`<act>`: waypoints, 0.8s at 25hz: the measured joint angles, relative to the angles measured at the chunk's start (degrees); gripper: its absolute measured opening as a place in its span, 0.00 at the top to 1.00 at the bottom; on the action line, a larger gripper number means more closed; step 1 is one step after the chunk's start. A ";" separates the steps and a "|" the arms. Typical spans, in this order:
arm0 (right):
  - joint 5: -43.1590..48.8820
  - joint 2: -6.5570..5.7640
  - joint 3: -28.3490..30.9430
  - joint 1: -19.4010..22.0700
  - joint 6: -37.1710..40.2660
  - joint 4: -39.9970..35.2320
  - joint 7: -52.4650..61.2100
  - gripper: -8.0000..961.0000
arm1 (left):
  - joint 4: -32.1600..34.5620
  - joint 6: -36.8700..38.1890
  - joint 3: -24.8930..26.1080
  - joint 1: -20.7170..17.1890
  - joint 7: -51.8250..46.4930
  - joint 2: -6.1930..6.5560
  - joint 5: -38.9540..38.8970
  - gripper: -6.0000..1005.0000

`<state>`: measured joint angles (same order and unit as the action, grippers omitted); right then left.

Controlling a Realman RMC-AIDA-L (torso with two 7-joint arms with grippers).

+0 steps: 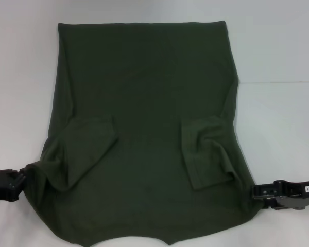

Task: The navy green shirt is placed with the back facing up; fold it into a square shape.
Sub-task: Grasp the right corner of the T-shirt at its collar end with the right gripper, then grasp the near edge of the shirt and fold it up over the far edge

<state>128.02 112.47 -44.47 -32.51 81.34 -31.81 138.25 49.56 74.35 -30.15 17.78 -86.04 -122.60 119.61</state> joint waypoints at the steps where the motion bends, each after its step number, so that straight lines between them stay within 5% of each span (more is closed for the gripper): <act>1: 0.05 -0.02 0.00 -0.04 -0.18 -0.02 -0.04 0.20 | 0.00 0.00 0.00 0.03 0.00 0.00 0.00 0.97; 20: 2.15 0.64 -0.13 0.09 -1.37 -0.56 -0.28 0.71 | 0.01 0.10 0.80 0.06 0.01 -0.23 0.00 0.97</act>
<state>130.17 113.11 -44.60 -32.42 79.97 -32.37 137.97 49.57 74.46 -29.35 17.84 -86.03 -122.84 119.62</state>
